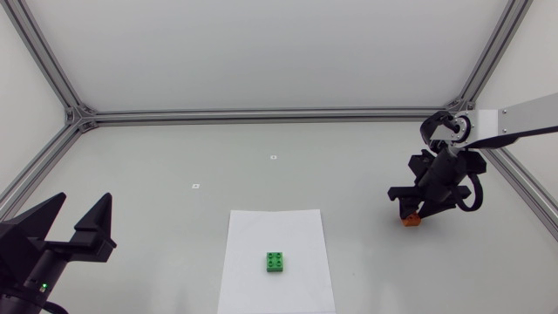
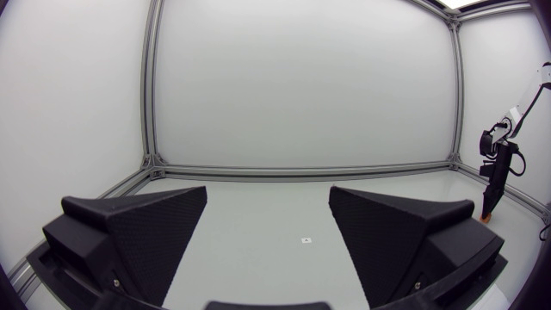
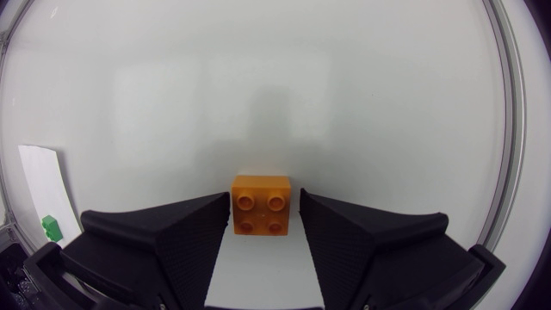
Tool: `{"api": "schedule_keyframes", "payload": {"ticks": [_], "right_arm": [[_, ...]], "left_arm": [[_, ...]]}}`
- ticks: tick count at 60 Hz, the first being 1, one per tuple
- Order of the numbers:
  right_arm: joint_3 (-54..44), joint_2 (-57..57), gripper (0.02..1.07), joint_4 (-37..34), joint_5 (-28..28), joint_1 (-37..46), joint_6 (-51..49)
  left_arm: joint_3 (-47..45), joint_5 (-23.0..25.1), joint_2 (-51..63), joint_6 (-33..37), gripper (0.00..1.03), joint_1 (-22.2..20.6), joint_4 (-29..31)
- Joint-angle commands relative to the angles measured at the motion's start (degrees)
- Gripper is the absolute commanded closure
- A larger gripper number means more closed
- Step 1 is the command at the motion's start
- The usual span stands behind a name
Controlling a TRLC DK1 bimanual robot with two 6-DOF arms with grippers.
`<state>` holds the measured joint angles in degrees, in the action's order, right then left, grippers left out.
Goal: Pick up the orange 2x2 brick with the right arm and stack it on top of the green 2x2 brick in the center
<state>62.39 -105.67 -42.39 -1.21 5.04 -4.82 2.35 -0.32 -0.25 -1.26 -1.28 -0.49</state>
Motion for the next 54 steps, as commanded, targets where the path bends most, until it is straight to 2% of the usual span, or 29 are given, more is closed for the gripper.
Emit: {"api": "schedule_keyframes", "payload": {"ticks": [1,54], "right_arm": [[-1.6,0.7,0.48,-0.1,0.5,0.4,-1.2],[-3.0,1.3,0.52,1.3,0.4,0.5,-1.9]], "left_arm": [[-2.3,0.2,-0.5,0.7,0.04,0.2,0.8],[-2.3,0.2,-0.5,0.7,0.04,0.2,0.8]]}}
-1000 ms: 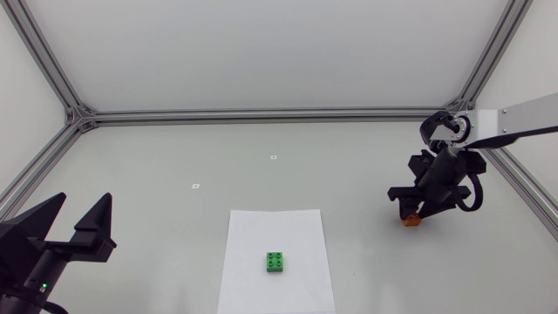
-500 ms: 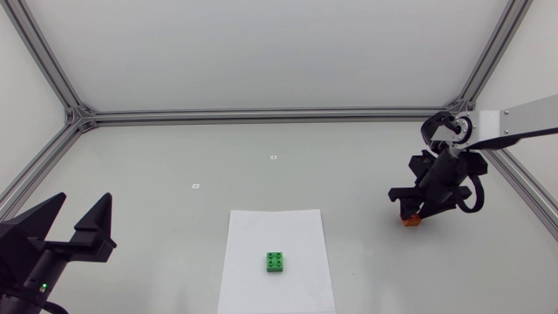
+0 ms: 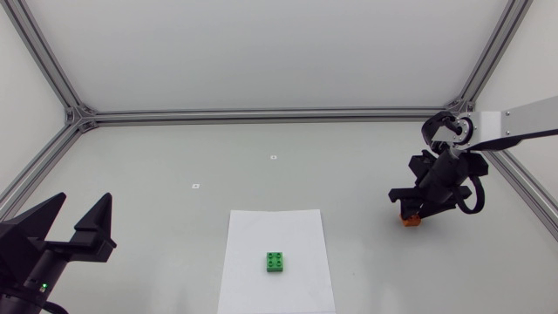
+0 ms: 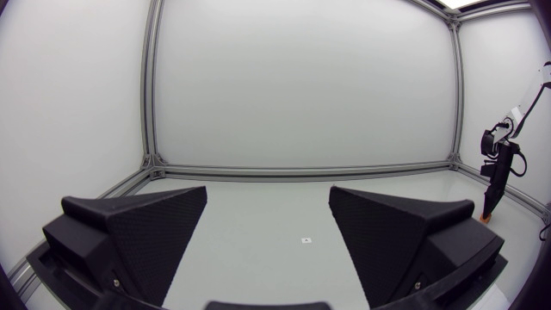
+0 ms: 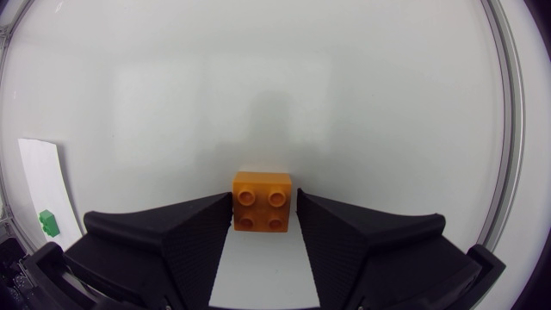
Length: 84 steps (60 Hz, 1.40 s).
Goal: Pick up the orange 2x2 brick with the right arm and stack it on top of the green 2x2 brick in the center
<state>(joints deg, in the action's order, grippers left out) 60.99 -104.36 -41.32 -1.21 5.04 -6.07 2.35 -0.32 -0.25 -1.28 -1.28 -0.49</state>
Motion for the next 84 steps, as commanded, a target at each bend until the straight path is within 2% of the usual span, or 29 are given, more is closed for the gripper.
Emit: {"api": "schedule_keyframes", "payload": {"ticks": [1,38,41,47,65,84], "right_arm": [[-1.7,0.0,0.52,0.5,0.4,0.5,-0.6],[-2.9,0.2,0.59,1.3,0.2,0.5,-1.1],[-3.2,0.6,0.65,1.6,-0.2,0.5,-1.2],[-3.9,1.6,0.71,2.7,-0.6,0.6,-1.8],[-6.1,6.0,0.80,4.5,-0.2,0.2,-4.9],[-8.8,10.4,0.82,3.7,2.2,-2.0,-9.6]], "left_arm": [[-2.3,0.3,-0.5,0.8,0.04,0.2,0.8],[-2.3,0.3,-0.5,0.8,0.04,0.2,0.8],[-2.3,0.2,-0.5,0.8,0.04,0.2,0.8],[-2.3,0.2,-0.5,0.8,0.04,0.2,0.8],[-2.3,0.2,-0.5,0.8,0.04,0.2,0.8],[-2.3,0.2,-0.5,0.8,0.04,0.2,0.8]]}}
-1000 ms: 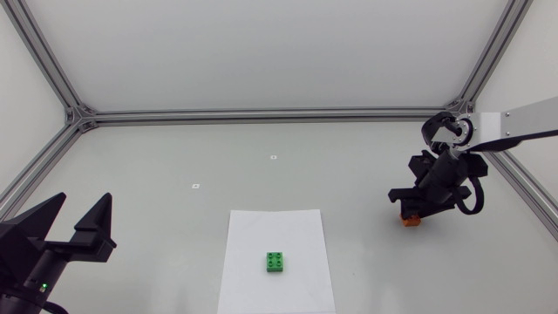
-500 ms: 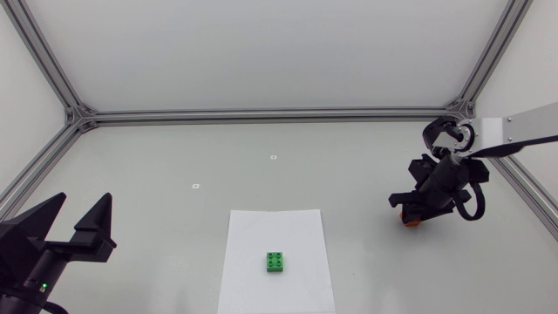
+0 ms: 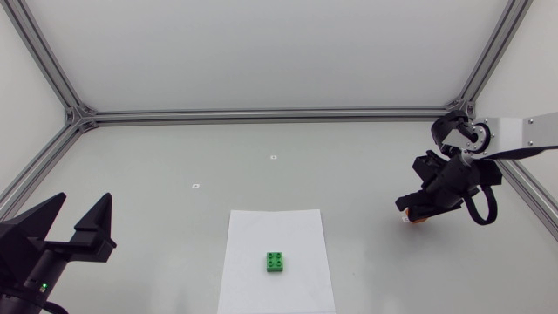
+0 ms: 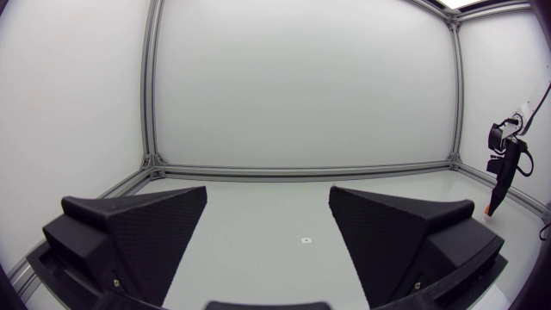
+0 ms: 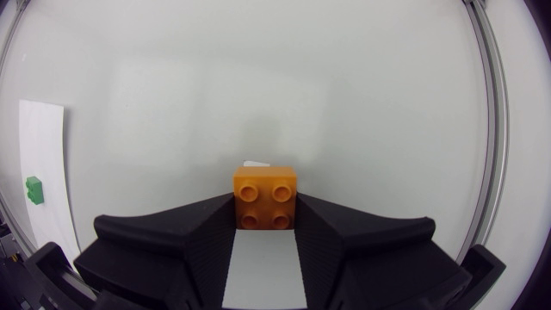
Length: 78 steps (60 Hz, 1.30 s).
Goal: Pick up the orange 2x2 brick with the right arm and stack it on top of the green 2x2 brick in the center
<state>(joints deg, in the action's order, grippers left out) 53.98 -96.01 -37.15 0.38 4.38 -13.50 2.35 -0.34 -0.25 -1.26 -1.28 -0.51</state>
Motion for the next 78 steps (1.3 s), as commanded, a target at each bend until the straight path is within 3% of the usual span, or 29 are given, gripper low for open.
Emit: {"api": "schedule_keyframes", "payload": {"ticks": [1,18,20,23,24,26,44,52,78], "right_arm": [[-1.9,2.2,0.82,-0.6,0.8,-1.8,-2.3],[-4.3,6.5,0.76,-2.1,4.8,-10.1,-5.2],[-3.8,6.4,0.76,-3.7,3.0,-10.2,-7.6],[-3.0,7.0,0.76,-6.0,-4.7,-9.3,-13.8],[-2.1,7.1,0.76,-8.8,-10.3,-7.9,-19.7],[-1.1,7.3,0.76,-11.1,-13.4,-6.8,-21.7],[-3.0,11.4,0.79,-12.0,-6.1,-16.2,-23.2],[-3.0,12.2,0.84,-12.0,-5.0,-20.3,-23.0],[-0.5,12.7,0.87,-12.6,-2.6,-38.8,-20.4]], "left_arm": [[-2.3,0.3,-0.5,0.7,0.04,0.2,0.9],[-2.3,0.3,-0.5,0.7,0.04,0.2,0.9],[-2.3,0.3,-0.5,0.7,0.04,0.2,0.9],[-2.3,0.3,-0.5,0.7,0.04,0.2,0.9],[-2.3,0.3,-0.5,0.7,0.04,0.2,0.9],[-2.3,0.3,-0.5,0.7,0.04,0.2,0.9],[-2.3,0.3,-0.5,0.7,0.04,0.2,0.9],[-2.3,0.3,-0.5,0.7,0.04,0.2,0.9],[-2.3,0.3,-0.5,0.7,0.04,0.2,0.9]]}}
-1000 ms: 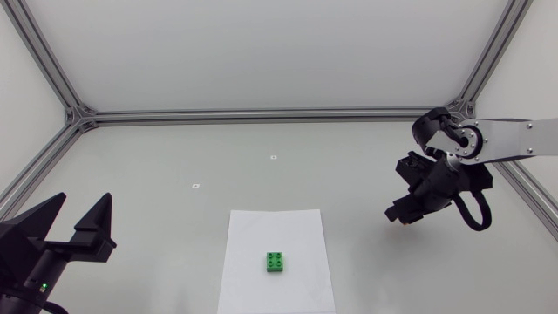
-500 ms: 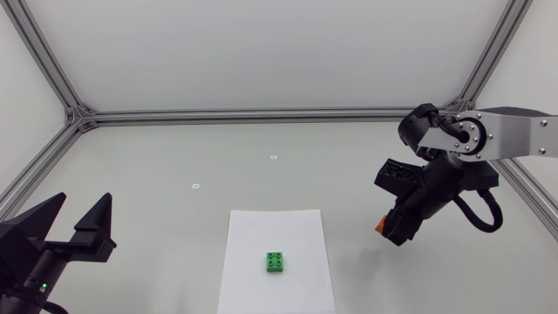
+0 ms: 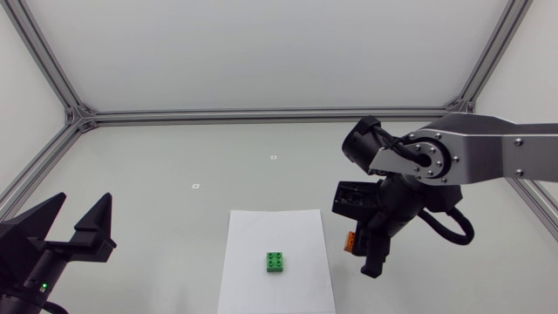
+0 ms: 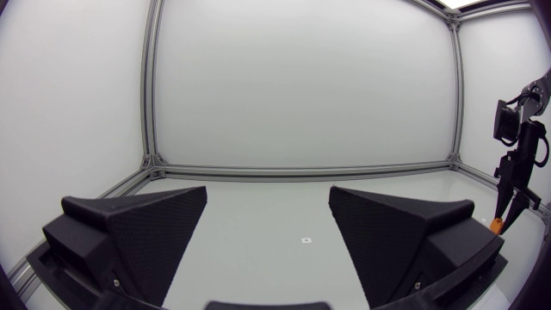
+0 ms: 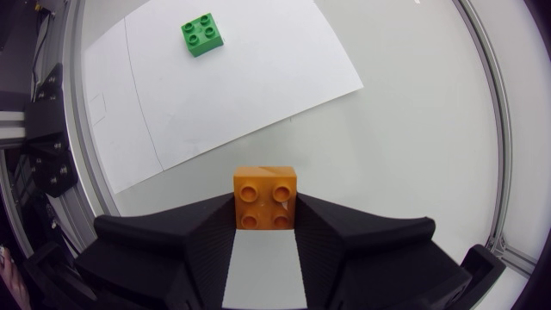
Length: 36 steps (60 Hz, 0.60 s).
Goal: Pick up the orange 2x2 brick with the right arm and stack it on top of the green 2x2 brick in the center
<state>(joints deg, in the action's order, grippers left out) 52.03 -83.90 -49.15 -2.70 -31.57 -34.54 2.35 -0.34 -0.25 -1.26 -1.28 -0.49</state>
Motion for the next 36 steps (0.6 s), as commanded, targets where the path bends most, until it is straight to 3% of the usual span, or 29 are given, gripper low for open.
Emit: {"api": "schedule_keyframes", "payload": {"ticks": [1,15,36], "right_arm": [[1.6,0.6,0.87,-0.6,0.5,-3.6,0.6],[4.7,-1.1,0.87,-0.1,1.8,-12.6,0.8],[10.2,-10.3,0.87,2.7,3.2,-19.2,-0.1]], "left_arm": [[-2.3,0.3,-0.5,0.7,0.04,0.2,0.8],[-2.3,0.3,-0.5,0.7,0.04,0.2,0.8],[-2.3,0.3,-0.5,0.7,0.04,0.2,0.8]]}}
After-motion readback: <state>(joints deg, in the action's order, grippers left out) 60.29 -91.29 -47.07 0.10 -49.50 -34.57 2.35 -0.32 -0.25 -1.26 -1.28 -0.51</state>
